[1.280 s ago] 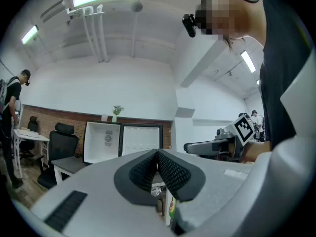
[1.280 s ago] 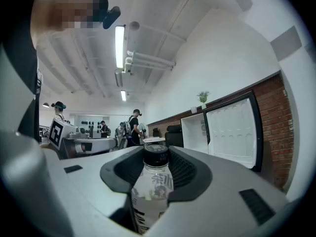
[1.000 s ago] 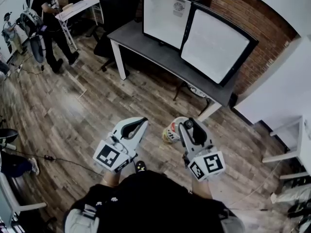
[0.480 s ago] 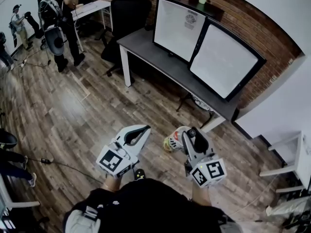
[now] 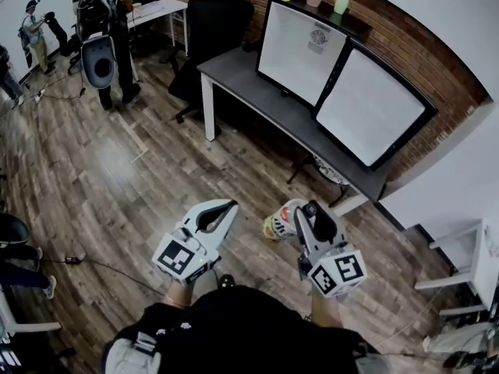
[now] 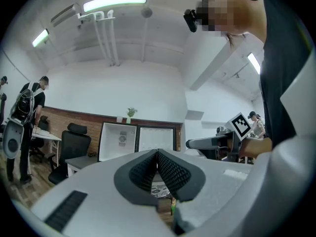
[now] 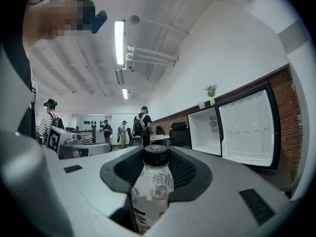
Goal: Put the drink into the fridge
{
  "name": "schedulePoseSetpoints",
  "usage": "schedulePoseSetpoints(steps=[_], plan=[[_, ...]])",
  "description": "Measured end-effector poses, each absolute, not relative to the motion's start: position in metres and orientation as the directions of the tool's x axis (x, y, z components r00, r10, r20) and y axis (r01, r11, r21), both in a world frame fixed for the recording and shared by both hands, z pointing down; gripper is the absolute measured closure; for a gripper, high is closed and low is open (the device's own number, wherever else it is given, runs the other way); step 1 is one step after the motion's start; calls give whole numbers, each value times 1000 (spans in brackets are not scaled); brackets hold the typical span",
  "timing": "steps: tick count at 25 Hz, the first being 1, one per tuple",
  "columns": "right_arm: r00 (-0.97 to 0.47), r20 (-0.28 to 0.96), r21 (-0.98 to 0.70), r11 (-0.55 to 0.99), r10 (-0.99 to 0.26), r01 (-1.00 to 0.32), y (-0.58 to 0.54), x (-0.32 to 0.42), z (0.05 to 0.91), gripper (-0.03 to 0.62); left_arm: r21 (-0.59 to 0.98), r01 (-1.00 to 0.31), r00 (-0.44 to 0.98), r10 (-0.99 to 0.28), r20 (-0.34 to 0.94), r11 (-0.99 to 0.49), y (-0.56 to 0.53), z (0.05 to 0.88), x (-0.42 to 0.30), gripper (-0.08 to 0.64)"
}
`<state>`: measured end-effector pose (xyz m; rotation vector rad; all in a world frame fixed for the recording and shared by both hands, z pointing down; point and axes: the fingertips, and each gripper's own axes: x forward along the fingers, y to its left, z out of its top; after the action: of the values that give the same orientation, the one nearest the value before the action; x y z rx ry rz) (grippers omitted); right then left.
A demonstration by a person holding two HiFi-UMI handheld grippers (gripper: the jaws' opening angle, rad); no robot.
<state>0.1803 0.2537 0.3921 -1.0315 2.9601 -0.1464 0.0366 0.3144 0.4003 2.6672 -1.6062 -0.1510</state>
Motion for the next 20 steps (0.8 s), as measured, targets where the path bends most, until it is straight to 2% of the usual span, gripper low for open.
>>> schedulePoseSetpoints(steps=[15,20], plan=[[-786,54,-89,782,-615,-617,241,138,401,442,98,-875,471,-881,-50,-473,305,416,-1,557],[-812,64,-101,805,-581,-584,218,121,408,442,89,-896,438,-899,3,-436,291,429,-17,557]])
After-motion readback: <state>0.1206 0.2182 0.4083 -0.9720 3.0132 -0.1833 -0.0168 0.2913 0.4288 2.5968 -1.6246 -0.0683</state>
